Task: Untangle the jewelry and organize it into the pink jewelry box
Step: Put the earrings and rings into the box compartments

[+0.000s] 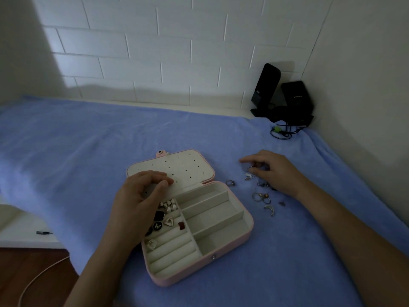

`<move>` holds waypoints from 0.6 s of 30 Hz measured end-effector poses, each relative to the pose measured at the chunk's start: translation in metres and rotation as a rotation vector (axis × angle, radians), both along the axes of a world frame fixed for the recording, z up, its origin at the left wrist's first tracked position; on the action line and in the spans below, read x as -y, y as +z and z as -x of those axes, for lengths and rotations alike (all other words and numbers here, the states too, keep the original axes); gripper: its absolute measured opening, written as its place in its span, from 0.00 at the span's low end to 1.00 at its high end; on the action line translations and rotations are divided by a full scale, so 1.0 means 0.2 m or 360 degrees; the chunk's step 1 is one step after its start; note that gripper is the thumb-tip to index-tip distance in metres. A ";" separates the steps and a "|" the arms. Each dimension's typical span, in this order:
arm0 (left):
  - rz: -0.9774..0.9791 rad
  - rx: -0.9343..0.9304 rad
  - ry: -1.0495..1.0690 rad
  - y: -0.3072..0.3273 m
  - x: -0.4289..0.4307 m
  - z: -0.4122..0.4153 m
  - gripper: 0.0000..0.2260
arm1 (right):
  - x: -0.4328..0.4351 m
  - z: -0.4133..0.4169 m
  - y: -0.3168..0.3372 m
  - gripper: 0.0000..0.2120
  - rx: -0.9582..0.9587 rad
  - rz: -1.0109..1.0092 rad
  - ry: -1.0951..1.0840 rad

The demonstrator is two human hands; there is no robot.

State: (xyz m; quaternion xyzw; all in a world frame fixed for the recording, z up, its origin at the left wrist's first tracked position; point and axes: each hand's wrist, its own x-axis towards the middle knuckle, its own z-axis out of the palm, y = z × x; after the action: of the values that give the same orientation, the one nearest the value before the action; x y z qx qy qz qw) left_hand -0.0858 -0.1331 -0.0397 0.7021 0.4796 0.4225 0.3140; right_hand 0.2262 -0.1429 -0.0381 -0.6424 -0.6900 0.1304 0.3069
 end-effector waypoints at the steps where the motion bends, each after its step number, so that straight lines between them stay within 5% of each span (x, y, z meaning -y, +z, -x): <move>1: 0.0002 0.0007 -0.0001 0.00 0.00 0.00 0.07 | 0.01 0.00 0.01 0.10 0.0029 0.0005 0.0011; 8: 0.0040 0.0067 0.0004 0.01 0.01 -0.01 0.08 | 0.05 0.00 0.04 0.02 -0.0215 -0.0041 -0.0185; 11: 0.0062 0.0105 0.0008 0.01 0.02 -0.01 0.08 | 0.08 0.03 0.10 0.03 -0.0610 -0.0062 -0.0227; 14: 0.0117 0.0201 0.0053 0.01 0.02 0.00 0.08 | 0.14 0.12 0.22 0.03 -0.1170 -0.0009 -0.0034; 18: 0.0080 0.0278 0.0081 0.05 0.05 0.03 0.08 | 0.22 0.28 0.32 0.04 -0.1248 0.0153 0.0240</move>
State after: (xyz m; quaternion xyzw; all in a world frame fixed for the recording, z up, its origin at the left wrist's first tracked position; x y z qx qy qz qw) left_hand -0.0913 -0.1430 -0.0306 0.6422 0.4785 0.4776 0.3613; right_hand 0.1699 -0.1868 0.0263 -0.5052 -0.5589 0.4199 0.5061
